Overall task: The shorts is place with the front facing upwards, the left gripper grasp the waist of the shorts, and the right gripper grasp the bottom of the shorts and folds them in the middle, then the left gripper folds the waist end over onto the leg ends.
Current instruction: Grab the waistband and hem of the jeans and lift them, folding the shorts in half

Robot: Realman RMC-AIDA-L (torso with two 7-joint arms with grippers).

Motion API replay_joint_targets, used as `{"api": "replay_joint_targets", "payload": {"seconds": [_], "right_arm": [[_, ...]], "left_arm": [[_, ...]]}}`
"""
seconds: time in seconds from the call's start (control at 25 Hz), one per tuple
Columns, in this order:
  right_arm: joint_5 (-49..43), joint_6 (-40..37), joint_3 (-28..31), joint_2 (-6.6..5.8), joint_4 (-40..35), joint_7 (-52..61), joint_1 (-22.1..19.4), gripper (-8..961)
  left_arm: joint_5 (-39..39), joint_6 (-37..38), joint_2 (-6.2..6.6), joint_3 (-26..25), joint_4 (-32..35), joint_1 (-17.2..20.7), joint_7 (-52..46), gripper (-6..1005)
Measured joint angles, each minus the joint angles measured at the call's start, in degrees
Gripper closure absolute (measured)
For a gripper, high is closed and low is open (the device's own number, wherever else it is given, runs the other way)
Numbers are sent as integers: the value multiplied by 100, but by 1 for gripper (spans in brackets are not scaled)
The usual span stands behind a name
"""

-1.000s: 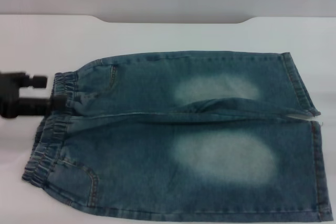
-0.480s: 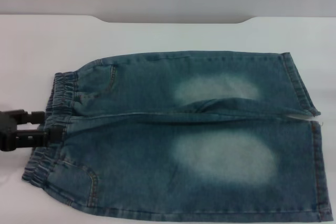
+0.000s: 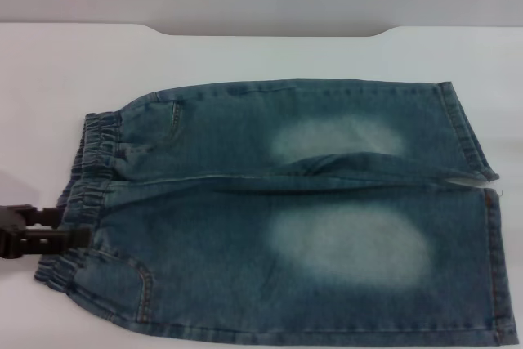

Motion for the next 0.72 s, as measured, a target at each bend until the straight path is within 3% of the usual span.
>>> {"api": "replay_joint_targets", "payload": {"seconds": [0.08, 0.16, 0.32, 0.72], "right_arm": [[-6, 1, -1, 0, -1, 0, -11, 465], [-8, 1, 2, 0, -1, 0, -21, 465], [-9, 1, 17, 0, -1, 0, -31, 465], [6, -5, 2, 4, 6, 0, -34, 466]], "left_arm": [[0, 0, 0, 0, 0, 0, 0, 202], [210, 85, 199, -57, 6, -59, -197, 203], [485, 79, 305, -63, -15, -137, -293, 206], [1152, 108, 268, -48, -83, -418, -289, 213]]}}
